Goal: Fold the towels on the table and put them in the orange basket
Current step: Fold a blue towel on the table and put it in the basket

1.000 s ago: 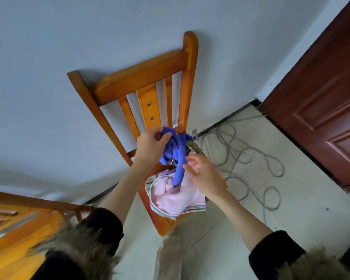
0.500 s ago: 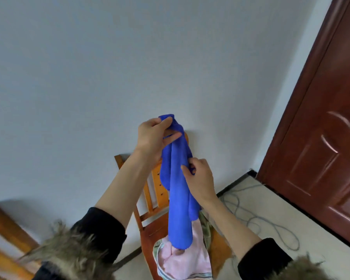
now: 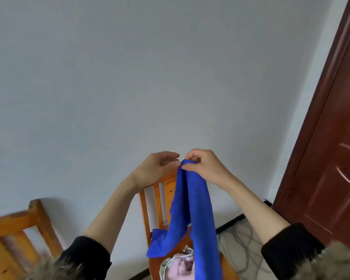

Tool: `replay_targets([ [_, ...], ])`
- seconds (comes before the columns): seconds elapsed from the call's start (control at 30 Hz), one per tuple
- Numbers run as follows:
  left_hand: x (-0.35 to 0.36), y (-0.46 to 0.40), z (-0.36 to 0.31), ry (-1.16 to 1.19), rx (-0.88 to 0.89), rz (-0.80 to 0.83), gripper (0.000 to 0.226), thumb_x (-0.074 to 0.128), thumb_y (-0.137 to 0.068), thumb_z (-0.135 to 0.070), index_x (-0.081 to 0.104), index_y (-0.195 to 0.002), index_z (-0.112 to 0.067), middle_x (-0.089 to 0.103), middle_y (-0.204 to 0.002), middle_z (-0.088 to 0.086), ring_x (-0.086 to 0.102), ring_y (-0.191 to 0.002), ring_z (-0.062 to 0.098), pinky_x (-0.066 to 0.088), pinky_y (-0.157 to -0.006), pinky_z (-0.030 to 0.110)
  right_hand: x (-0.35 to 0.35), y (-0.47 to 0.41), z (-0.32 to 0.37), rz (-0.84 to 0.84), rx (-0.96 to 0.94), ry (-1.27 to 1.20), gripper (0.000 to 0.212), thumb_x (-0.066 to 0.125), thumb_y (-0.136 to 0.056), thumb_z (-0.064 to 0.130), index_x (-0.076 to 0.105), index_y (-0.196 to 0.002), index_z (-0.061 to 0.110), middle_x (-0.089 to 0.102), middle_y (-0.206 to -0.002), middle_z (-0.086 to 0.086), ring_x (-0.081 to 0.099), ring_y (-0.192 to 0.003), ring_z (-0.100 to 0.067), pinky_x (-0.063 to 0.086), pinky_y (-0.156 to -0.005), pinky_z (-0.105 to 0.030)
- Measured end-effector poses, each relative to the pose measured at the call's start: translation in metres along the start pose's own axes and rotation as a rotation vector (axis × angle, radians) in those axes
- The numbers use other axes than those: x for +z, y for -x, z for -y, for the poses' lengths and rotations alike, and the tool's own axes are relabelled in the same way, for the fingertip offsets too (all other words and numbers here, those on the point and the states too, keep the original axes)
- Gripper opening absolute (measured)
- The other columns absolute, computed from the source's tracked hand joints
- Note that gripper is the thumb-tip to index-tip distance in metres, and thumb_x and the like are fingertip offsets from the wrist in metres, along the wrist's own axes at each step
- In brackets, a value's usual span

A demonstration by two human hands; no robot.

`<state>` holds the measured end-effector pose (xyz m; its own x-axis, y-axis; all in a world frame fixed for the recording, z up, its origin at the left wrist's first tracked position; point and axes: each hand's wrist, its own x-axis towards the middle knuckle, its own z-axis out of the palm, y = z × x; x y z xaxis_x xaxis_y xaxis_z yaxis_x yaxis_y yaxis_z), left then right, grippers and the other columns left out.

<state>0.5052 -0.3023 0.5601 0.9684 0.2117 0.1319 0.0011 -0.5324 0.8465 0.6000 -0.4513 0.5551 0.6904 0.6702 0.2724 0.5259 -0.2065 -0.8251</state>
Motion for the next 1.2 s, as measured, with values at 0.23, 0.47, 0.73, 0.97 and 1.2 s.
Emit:
replay_targets([
  [0.23,-0.017,0.052,0.004,0.213,-0.039,-0.055,0.010,0.068,-0.084,-0.020,0.062,-0.084,-0.013,0.067,-0.078,-0.003,0.062,-0.076,0.008,0.051,-0.074,0.020,0.022,0.012,0.037,0.172,-0.068,-0.073,0.014,0.067,-0.081,0.012,0.064,-0.075,0.024,0.065,-0.077,0.011,0.058,-0.070,0.006,0.043,-0.061,-0.005],
  [0.47,-0.075,0.110,0.005,0.042,-0.051,-0.179,0.011,0.068,-0.084,-0.016,0.059,-0.076,-0.017,0.055,-0.062,-0.014,0.050,-0.062,0.005,0.041,-0.058,0.013,0.078,0.023,0.069,0.325,-0.084,-0.029,0.015,0.070,-0.080,0.028,0.061,-0.079,0.016,0.065,-0.079,-0.002,0.060,-0.074,-0.013,0.045,-0.067,-0.026],
  [0.73,-0.151,0.239,0.009,-0.071,-0.052,-0.415,0.014,0.062,-0.087,-0.012,0.058,-0.077,-0.022,0.056,-0.073,-0.010,0.052,-0.073,0.015,0.044,-0.068,0.030,0.164,0.040,0.148,0.623,-0.191,-0.102,0.014,0.050,-0.092,0.012,0.063,-0.089,0.011,0.067,-0.087,-0.004,0.059,-0.080,-0.011,0.046,-0.077,-0.027],
  [0.97,-0.218,0.410,0.017,-0.202,-0.168,-0.785,0.017,0.062,-0.085,-0.014,0.058,-0.073,-0.026,0.058,-0.074,-0.012,0.047,-0.064,0.009,0.038,-0.059,0.020,0.290,0.090,0.230,0.623,-0.353,0.065,0.034,0.063,-0.079,0.049,0.054,-0.061,0.022,0.052,-0.059,0.013,0.045,-0.055,-0.004,0.034,-0.055,-0.020],
  [1.2,-0.265,0.583,0.017,-0.538,-0.346,-1.065,0.019,0.062,-0.086,-0.018,0.053,-0.074,-0.030,0.058,-0.081,-0.014,0.051,-0.064,-0.004,0.040,-0.055,0.007,0.413,0.170,0.311,0.772,-0.528,-0.100,0.019,0.059,-0.088,0.035,0.053,-0.078,0.021,0.060,-0.083,-0.002,0.057,-0.076,-0.017,0.045,-0.067,-0.026],
])
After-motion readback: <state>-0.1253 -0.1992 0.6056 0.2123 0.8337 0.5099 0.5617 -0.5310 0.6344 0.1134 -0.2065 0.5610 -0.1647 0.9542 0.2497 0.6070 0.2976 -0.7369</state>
